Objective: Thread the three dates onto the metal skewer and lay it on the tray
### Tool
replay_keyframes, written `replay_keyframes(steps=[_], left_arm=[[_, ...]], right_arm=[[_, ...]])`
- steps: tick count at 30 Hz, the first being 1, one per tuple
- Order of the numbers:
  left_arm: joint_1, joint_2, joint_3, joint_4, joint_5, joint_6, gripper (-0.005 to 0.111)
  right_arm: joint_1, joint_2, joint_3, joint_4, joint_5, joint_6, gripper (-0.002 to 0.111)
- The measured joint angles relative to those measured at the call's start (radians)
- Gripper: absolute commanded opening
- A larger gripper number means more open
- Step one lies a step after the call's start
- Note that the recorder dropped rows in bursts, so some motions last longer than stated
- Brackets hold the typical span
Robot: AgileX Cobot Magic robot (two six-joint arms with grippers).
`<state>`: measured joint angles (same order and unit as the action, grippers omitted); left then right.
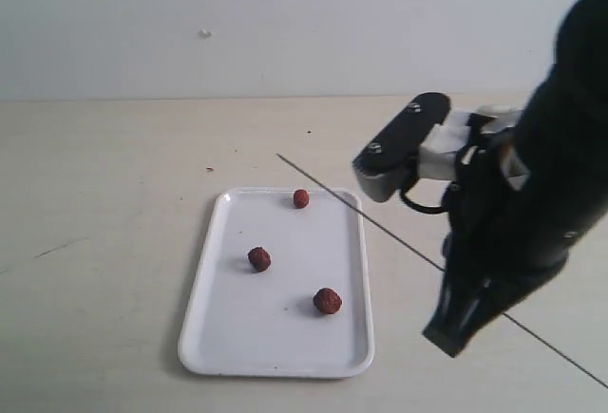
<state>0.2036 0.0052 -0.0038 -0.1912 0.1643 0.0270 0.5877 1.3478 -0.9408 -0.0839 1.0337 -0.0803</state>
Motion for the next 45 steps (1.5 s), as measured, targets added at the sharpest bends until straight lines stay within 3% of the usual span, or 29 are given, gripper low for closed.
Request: replay_keyframes(steps=[9,21,27,36,38,41,45], left_arm=[[0.000,0.000,0.000,0.000,0.000,0.000,0.000],[0.000,0.000,0.000,-0.004,-0.008,-0.002,0.000],[0.000,0.000,0.000,-0.261,-0.053,-0.194,0.000],[0.000,0.000,0.004,-0.325,-0.239,-0.322,0.000],[0.000,0.002,0.004,-0.295,-0.315,-0.369,0.000],[0.000,0.087,-0.056,-0.134,-0.386,-0.505,0.000],[0.000,0.370,-0.247,0.246,-0.416,-0.733,0.000]], right_arm=[[-0.063,-0.211,0.101,-0.008,0.024,0.000,0.000],[-0.065,-0.239,0.101,-0.008,0.029,-0.002,0.000],[-0.065,-0.239,0.101,-0.008,0.029,-0.002,0.000],[-0.065,-0.239,0.101,-0.008,0.029,-0.002,0.000],[-0.065,-0.239,0.101,-0.008,0.029,-0.002,0.000],[-0.065,-0.239,0.101,-0.009,0.027,-0.002,0.000],[-0.065,-0.239,0.101,-0.014,0.009,-0.002,0.000]])
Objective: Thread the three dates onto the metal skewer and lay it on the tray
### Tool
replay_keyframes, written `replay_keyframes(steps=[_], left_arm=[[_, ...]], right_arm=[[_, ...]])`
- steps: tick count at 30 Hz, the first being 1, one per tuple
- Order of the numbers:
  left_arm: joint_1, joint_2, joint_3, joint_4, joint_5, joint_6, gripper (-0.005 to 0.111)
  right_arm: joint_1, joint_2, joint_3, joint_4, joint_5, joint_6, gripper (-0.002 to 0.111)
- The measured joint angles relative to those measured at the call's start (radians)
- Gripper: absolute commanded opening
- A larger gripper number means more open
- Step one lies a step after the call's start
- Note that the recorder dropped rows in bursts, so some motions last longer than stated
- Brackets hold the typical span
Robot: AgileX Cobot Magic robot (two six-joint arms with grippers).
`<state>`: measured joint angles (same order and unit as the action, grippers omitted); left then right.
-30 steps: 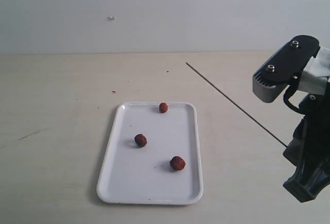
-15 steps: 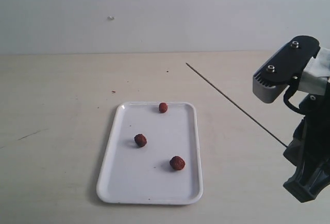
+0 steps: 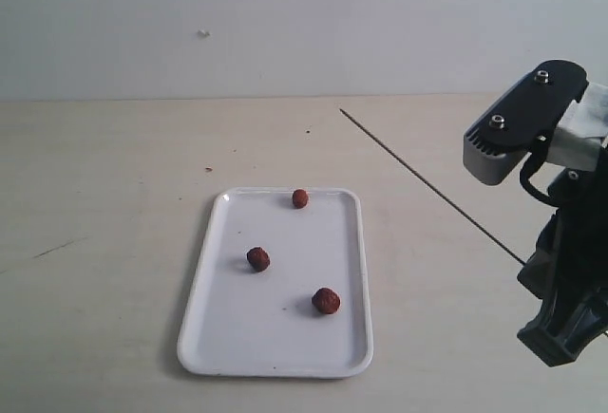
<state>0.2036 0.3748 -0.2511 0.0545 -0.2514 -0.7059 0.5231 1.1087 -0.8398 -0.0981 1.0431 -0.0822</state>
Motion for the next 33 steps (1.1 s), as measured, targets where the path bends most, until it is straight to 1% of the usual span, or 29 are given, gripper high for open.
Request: replay_keyframes(steps=[2,4,5,7,8,9,10,11,13,16,18,21,22,24,26,29,30,31,32,33], left_arm=[[0.000,0.174,-0.126,0.266,-0.004,-0.162,0.000],[0.000,0.310,-0.240,0.549,-0.012,-0.332,0.000],[0.000,0.409,-0.301,0.753,-0.018,-0.483,0.000],[0.000,0.554,-0.419,1.052,-0.049,-0.708,0.000],[0.000,0.633,-0.479,1.207,-0.076,-0.821,0.000],[0.000,0.710,-0.529,1.324,-0.105,-0.915,0.000],[0.000,0.785,-0.589,1.448,-0.153,-0.989,0.000],[0.000,0.855,-0.648,1.529,-0.216,-1.037,0.000],[0.000,0.967,-0.740,1.610,-0.346,-1.060,0.000],[-0.014,1.108,-0.857,1.663,-0.499,-1.038,0.000],[-0.031,1.182,-0.904,1.674,-0.536,-0.963,0.000],[-0.069,1.246,-0.934,1.687,-0.516,-0.756,0.000],[-0.085,1.258,-0.936,1.691,-0.475,-0.666,0.000],[-0.120,1.266,-0.937,1.703,-0.339,-0.529,0.000],[-0.173,1.271,-0.939,1.710,-0.079,-0.439,0.000],[-0.248,1.302,-0.954,1.709,0.381,-0.294,0.000],[-0.271,1.323,-0.964,1.688,0.507,-0.216,0.000],[-0.291,1.347,-0.976,1.647,0.591,-0.136,0.000],[-0.309,1.371,-0.995,1.561,0.671,-0.018,0.000],[-0.327,1.396,-1.020,1.439,0.731,0.123,0.000]], right_arm=[[0.000,0.000,0.000,0.000,-0.002,0.000,0.000],[0.000,0.000,0.000,0.000,-0.002,0.000,0.000],[0.000,0.000,0.000,0.000,-0.002,0.000,0.000],[0.000,0.000,0.000,0.000,0.000,0.000,0.000],[0.000,0.000,0.000,-0.002,0.000,0.000,0.000],[0.000,0.000,0.000,-0.002,0.000,0.000,0.000],[0.000,0.000,0.000,-0.002,0.000,0.000,0.000],[0.000,0.000,0.000,-0.002,0.000,0.002,0.000],[0.000,0.000,0.000,-0.002,0.000,0.002,0.000],[0.000,0.000,0.000,-0.004,0.004,0.004,0.000],[0.000,0.000,0.000,-0.004,0.006,0.004,0.000],[0.000,0.012,0.000,-0.004,0.009,0.004,0.000],[0.000,0.022,0.000,-0.004,0.011,0.006,0.000],[0.000,0.035,0.000,-0.004,0.011,0.006,0.000],[0.000,0.053,0.000,-0.006,0.011,0.006,0.000],[0.000,0.077,0.000,-0.018,0.007,0.006,0.000],[0.000,0.083,0.000,-0.025,0.006,0.006,0.000],[0.000,0.092,0.000,-0.031,0.006,0.006,0.000],[0.000,0.100,0.000,-0.033,0.004,0.008,0.000],[0.000,0.106,0.000,-0.035,0.004,0.008,0.000]])
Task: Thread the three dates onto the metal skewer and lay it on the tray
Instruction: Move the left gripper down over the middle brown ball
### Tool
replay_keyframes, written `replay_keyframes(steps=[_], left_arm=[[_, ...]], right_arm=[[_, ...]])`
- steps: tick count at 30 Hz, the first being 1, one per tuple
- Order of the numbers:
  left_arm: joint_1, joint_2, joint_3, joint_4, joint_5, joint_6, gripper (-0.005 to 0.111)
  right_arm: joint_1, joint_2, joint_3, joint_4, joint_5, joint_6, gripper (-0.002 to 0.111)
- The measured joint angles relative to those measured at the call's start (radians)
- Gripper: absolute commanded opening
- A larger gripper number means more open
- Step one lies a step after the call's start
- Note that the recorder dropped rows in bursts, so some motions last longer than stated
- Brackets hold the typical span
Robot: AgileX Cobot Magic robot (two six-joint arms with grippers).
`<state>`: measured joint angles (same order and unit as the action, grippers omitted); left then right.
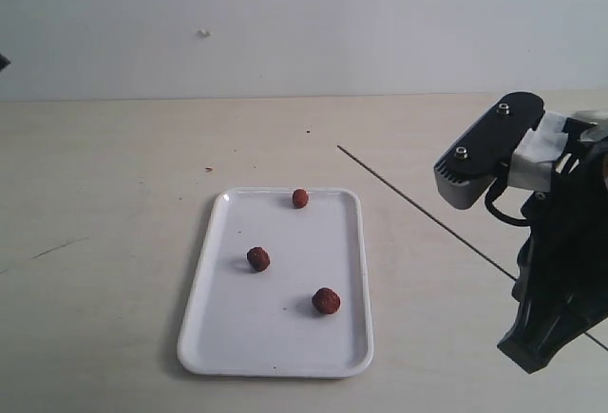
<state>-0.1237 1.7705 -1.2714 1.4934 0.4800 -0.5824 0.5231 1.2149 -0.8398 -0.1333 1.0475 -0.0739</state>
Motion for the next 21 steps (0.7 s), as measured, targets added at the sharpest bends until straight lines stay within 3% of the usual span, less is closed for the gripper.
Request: replay_keyframes(steps=[6,10,16,21], left_arm=[[-0.069,0.066,-0.070,-1.073,0.167,1.004,0.000],[-0.070,0.068,-0.008,-1.608,0.172,1.454,0.000],[-0.072,0.066,0.116,-1.941,0.174,1.803,0.000],[-0.176,0.064,0.157,-2.039,0.176,1.948,0.001]], right_arm=[[0.000,0.013,0.000,-0.022,-0.005,0.000,0.000],[0.000,0.013,0.000,-0.026,-0.007,0.002,0.000],[0.000,0.014,0.000,-0.026,-0.014,0.002,0.000],[0.000,0.014,0.000,-0.026,-0.016,0.002,0.000]])
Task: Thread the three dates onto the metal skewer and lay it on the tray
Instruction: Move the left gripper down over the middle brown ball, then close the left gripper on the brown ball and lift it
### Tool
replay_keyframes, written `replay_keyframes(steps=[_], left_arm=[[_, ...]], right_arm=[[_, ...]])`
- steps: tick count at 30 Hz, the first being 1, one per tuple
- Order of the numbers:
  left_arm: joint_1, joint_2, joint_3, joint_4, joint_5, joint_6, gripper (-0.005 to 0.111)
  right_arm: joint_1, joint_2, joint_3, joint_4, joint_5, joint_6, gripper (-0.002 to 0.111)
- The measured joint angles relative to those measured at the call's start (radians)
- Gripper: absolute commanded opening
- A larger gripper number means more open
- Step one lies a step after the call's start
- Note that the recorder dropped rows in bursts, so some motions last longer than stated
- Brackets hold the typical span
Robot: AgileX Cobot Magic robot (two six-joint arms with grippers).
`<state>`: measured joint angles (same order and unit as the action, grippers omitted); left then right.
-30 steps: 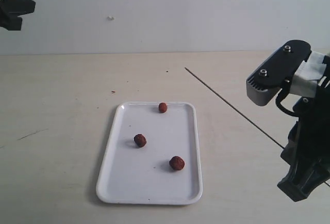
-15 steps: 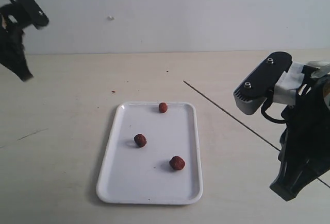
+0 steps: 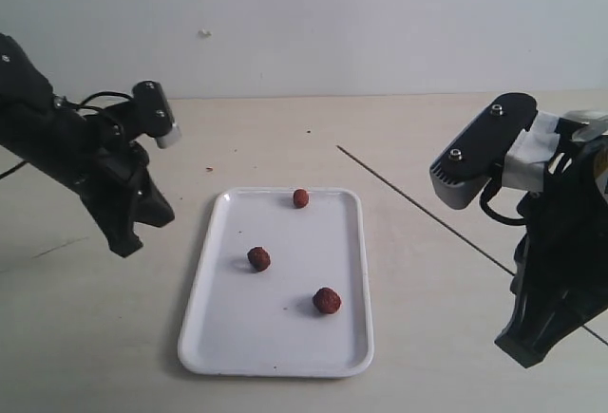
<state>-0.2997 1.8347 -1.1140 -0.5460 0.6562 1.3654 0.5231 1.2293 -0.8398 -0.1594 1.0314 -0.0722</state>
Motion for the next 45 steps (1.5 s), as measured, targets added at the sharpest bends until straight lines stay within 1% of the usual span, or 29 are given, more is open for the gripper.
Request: replay_keyframes(steps=[2,3,4,5,6,7,11,16,18,20,25,34,35,38,39,45], left_arm=[[-0.047,0.000,0.000,-0.014,0.000,0.031,0.007],[-0.064,0.000,0.000,-0.014,0.000,0.042,0.012],[-0.082,0.000,0.000,-0.014,0.000,0.050,0.019],[-0.098,0.000,0.000,-0.014,0.000,0.058,0.032],[-0.118,0.000,0.000,-0.014,0.000,0.062,0.036],[-0.123,0.000,0.000,-0.014,-0.002,0.064,0.037],[-0.137,0.000,0.000,-0.021,-0.002,0.064,0.036],[-0.142,0.003,0.000,-0.070,-0.007,0.066,0.037],[-0.151,0.023,0.000,-0.080,-0.026,0.066,0.037],[-0.164,0.077,0.000,-0.084,-0.073,0.066,0.037],[-0.164,0.122,0.000,-0.089,-0.133,0.082,0.037],[-0.164,0.146,0.000,-0.109,-0.142,0.101,0.037],[-0.164,0.146,0.000,-0.109,-0.142,0.104,0.039],[-0.164,0.146,0.000,-0.113,-0.140,0.104,0.056],[-0.164,0.146,0.000,-0.116,-0.140,0.104,0.058],[-0.164,0.146,0.000,-0.189,-0.142,0.122,0.059]], right_arm=[[0.000,0.000,0.000,0.000,-0.002,0.000,0.000],[0.000,0.000,0.000,0.000,-0.004,0.000,0.000],[0.000,0.000,0.000,0.000,-0.006,0.000,0.000],[0.000,0.000,0.000,0.000,-0.005,0.000,0.000],[0.000,0.000,0.000,0.000,-0.008,0.000,0.000],[0.000,0.000,0.000,0.000,-0.008,0.000,0.000],[0.000,0.000,0.000,0.000,-0.008,0.000,0.000],[0.000,0.000,0.000,0.000,-0.008,0.000,0.000],[0.000,0.000,0.000,0.000,-0.008,0.000,0.000],[0.000,0.000,0.000,0.000,-0.012,0.000,0.000],[0.000,0.000,0.000,0.000,-0.016,0.000,0.000],[0.000,0.000,0.000,-0.004,-0.028,0.000,0.000],[0.000,0.000,0.000,-0.005,-0.030,0.000,0.000],[0.000,0.000,0.000,-0.007,-0.030,0.000,0.000],[0.000,0.000,0.000,-0.007,-0.030,0.000,0.000],[0.000,0.000,0.000,-0.007,-0.030,0.000,0.000]])
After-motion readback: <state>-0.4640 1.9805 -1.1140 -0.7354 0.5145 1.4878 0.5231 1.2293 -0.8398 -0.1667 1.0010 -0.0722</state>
